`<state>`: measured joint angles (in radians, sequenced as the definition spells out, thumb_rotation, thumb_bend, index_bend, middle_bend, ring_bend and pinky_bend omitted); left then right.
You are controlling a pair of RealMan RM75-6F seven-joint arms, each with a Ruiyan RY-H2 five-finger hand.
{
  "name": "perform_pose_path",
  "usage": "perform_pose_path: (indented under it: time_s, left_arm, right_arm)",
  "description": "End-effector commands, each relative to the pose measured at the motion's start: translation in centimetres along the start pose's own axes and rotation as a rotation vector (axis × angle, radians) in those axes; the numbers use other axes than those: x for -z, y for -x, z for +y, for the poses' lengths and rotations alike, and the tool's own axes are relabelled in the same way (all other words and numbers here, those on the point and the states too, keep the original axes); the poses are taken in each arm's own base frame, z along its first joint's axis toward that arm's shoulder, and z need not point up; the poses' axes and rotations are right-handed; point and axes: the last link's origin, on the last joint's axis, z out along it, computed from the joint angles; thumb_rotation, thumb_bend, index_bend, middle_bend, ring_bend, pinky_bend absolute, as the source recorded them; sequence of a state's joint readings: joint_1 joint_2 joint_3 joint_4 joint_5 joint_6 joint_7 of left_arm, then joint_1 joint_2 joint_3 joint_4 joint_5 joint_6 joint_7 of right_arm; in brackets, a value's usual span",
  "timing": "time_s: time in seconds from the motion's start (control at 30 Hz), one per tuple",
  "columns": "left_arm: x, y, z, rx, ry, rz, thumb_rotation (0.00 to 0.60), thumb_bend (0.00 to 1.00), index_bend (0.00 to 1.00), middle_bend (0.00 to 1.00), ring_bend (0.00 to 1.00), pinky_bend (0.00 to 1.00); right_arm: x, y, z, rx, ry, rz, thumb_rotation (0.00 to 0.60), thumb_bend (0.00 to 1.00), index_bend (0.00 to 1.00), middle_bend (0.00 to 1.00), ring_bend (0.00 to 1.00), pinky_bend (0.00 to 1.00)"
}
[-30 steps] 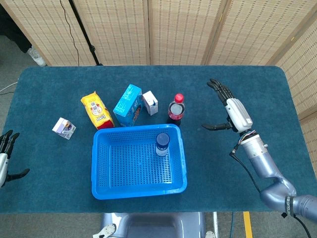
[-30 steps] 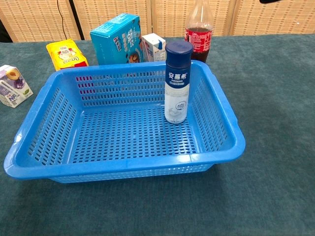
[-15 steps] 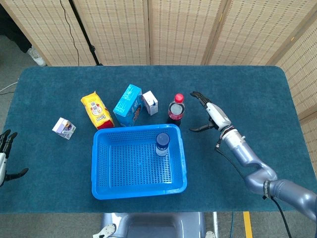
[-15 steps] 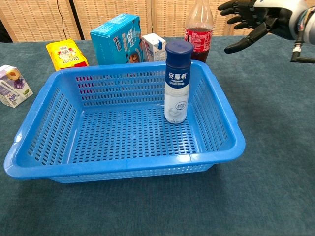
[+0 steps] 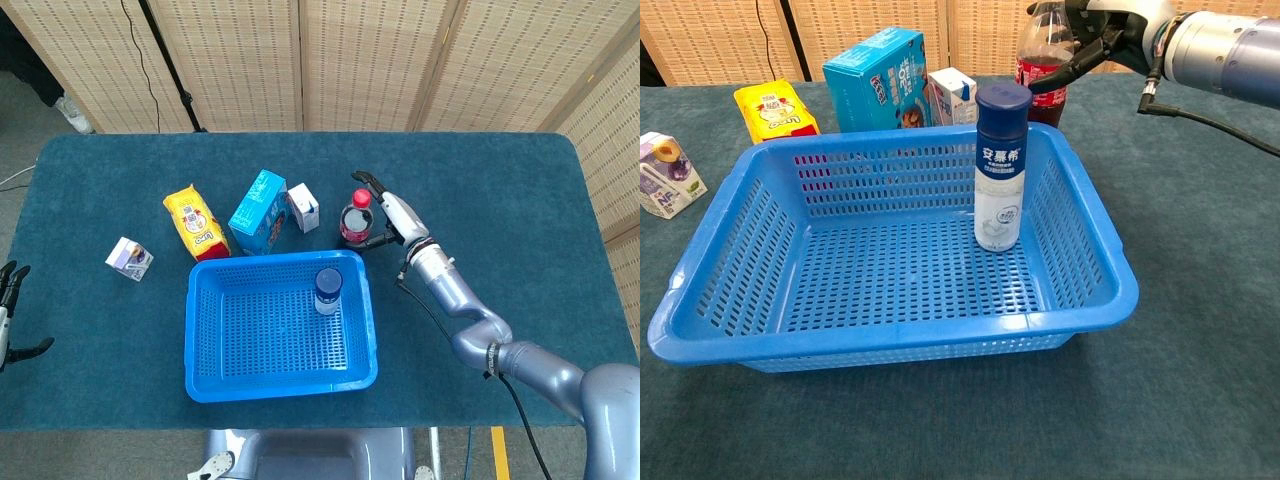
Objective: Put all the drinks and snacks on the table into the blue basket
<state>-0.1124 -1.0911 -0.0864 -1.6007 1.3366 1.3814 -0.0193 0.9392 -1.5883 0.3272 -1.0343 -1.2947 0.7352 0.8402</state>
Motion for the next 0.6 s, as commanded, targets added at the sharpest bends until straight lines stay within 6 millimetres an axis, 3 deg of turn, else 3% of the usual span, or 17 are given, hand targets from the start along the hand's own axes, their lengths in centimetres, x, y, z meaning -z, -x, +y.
perform_pose_path:
  time_s: [0.03, 0.17, 0.27, 0.37, 0.43, 0.6]
  left_arm:
    - [0.0, 0.0, 0.0, 0.0, -0.002, 0.0, 0.6, 0.1, 0.0, 0.0, 0.0, 0.0]
    - [-0.1, 0.1, 0.0, 0.0, -0.004, -0.002, 0.6, 0.1, 0.0, 0.0, 0.0, 0.0]
    - [-0.1, 0.1, 0.0, 0.001, -0.005, -0.002, 0.6, 0.1, 0.0, 0.0, 0.0, 0.0]
    - [-0.1, 0.0, -0.1, 0.002, -0.005, 0.0, 0.6, 0.1, 0.0, 0.0, 0.0, 0.0]
    - [-0.1, 0.0, 0.0, 0.004, -0.003, 0.0, 0.6, 0.1, 0.0, 0.0, 0.0, 0.0]
    - [0.1, 0.0, 0.0, 0.006, 0.007, -0.001, 0.6, 0.1, 0.0, 0.0, 0.0, 0.0]
  right_arm:
    - [-0.6, 0.5, -0.3, -0.014, -0.003, 0.009, 0.6, 0.0, 0.01, 0.09, 0.13, 0.21]
    - [-1.2, 1.2, -0.7, -0.017, -0.021, 0.025, 0.6, 0.04, 0.19, 0.29, 0.33, 0.39]
    - [-1.1, 1.4, -0.9, -0.016, -0.036, 0.035, 0.6, 0.28, 0.4, 0.46, 0.49, 0.56]
    - [-0.9, 1.5, -0.9, -0.016, -0.047, 0.039, 0.6, 0.47, 0.53, 0.56, 0.58, 0.64]
    - [-0.5, 1.3, -0.9, -0.002, -0.064, 0.049, 0.6, 0.54, 0.58, 0.6, 0.61, 0.66]
    - [0.8, 0.3, -1.1, 0.018, -0.105, 0.076, 0.6, 0.57, 0.6, 0.62, 0.62, 0.69]
